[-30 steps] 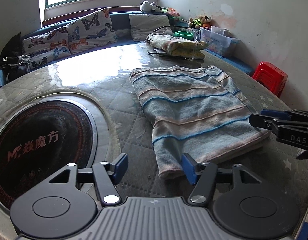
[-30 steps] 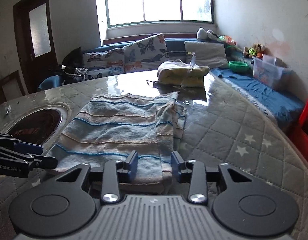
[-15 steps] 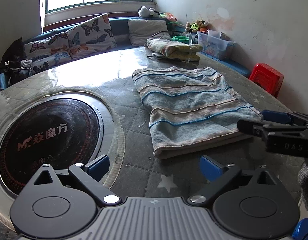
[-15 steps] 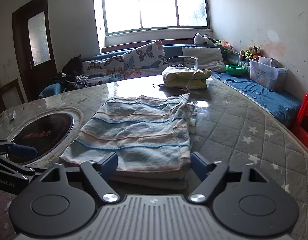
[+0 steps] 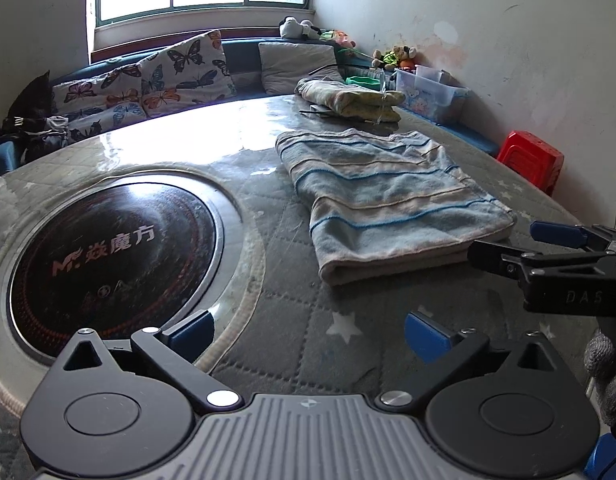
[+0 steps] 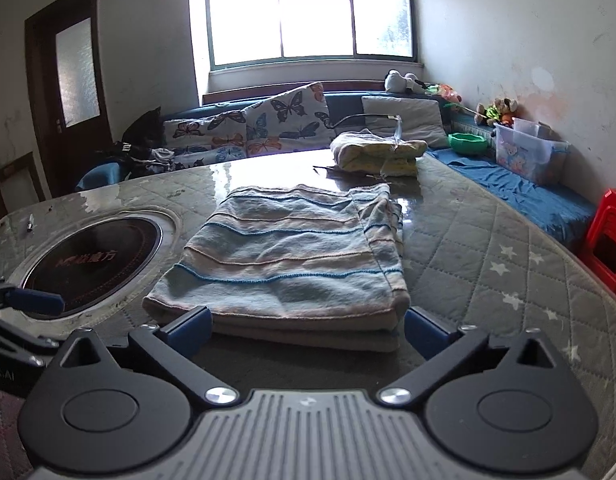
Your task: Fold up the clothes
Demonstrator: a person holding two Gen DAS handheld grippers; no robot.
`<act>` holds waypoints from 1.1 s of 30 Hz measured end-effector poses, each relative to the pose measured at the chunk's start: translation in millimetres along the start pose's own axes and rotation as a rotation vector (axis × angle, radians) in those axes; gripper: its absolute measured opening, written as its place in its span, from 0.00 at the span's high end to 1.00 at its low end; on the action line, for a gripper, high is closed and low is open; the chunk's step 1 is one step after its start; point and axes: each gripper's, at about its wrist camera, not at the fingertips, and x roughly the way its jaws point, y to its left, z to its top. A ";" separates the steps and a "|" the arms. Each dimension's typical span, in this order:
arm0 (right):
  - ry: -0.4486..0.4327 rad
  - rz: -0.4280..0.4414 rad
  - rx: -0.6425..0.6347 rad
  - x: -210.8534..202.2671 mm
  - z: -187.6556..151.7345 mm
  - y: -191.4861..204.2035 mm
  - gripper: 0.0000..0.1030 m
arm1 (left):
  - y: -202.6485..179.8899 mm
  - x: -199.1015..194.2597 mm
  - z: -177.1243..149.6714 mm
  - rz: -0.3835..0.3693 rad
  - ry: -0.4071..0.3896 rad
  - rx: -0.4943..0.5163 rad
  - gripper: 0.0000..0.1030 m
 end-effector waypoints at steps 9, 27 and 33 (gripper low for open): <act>0.022 0.008 0.036 -4.8 -7.8 2.0 0.00 | -0.8 -5.2 -6.6 0.030 0.018 -0.016 0.00; 0.014 -0.013 0.059 -21.0 -18.7 15.2 0.00 | -11.3 -22.1 -16.9 0.093 0.035 -0.024 0.00; 0.022 -0.025 0.071 -22.6 -22.5 14.4 0.00 | -14.0 -25.6 -19.9 0.098 0.042 -0.021 0.00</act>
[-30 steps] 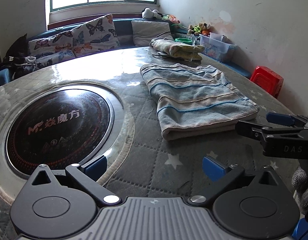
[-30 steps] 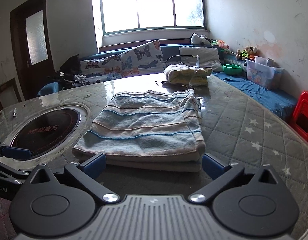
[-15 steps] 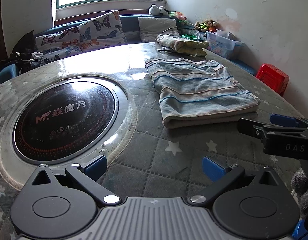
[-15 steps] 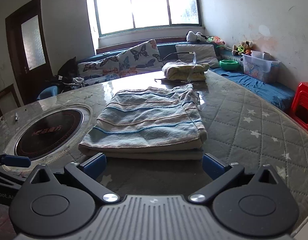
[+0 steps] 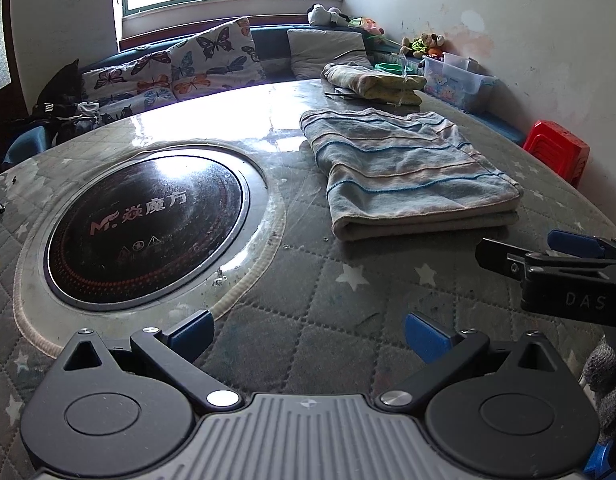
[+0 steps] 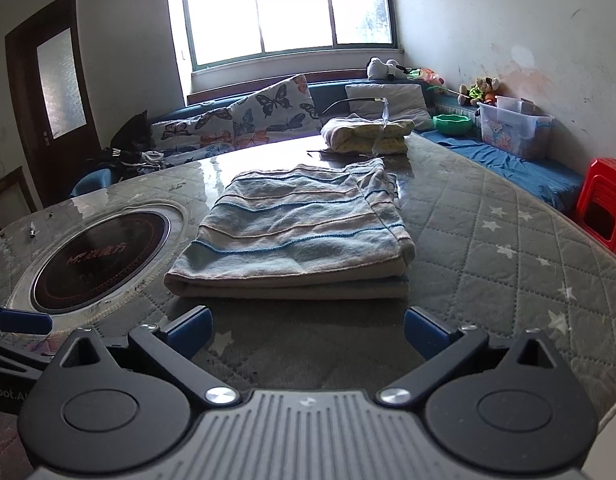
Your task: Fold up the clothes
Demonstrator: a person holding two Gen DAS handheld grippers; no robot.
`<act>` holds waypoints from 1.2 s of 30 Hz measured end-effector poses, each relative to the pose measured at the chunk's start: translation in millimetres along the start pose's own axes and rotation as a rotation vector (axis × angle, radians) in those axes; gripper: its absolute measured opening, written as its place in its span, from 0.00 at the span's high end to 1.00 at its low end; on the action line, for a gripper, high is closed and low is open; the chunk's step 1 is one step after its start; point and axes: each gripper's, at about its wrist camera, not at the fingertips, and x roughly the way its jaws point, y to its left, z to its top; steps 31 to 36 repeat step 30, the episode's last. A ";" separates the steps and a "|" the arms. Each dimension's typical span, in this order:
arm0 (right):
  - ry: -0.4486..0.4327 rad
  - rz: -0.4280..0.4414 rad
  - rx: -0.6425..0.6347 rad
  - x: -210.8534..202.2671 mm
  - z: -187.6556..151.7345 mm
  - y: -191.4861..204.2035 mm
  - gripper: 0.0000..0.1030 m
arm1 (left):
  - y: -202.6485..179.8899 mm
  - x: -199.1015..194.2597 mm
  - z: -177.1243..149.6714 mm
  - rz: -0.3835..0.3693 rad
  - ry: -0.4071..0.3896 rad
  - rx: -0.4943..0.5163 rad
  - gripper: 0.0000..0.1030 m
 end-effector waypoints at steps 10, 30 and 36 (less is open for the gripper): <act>0.009 -0.010 -0.003 -1.7 -2.5 -2.0 0.00 | -3.1 -1.6 -0.5 0.001 0.003 0.001 0.00; 0.021 -0.018 -0.006 2.1 -3.3 -7.5 0.00 | -12.2 4.6 -4.5 -0.035 0.035 0.013 0.00; 0.021 -0.018 -0.006 2.1 -3.3 -7.5 0.00 | -12.2 4.6 -4.5 -0.035 0.035 0.013 0.00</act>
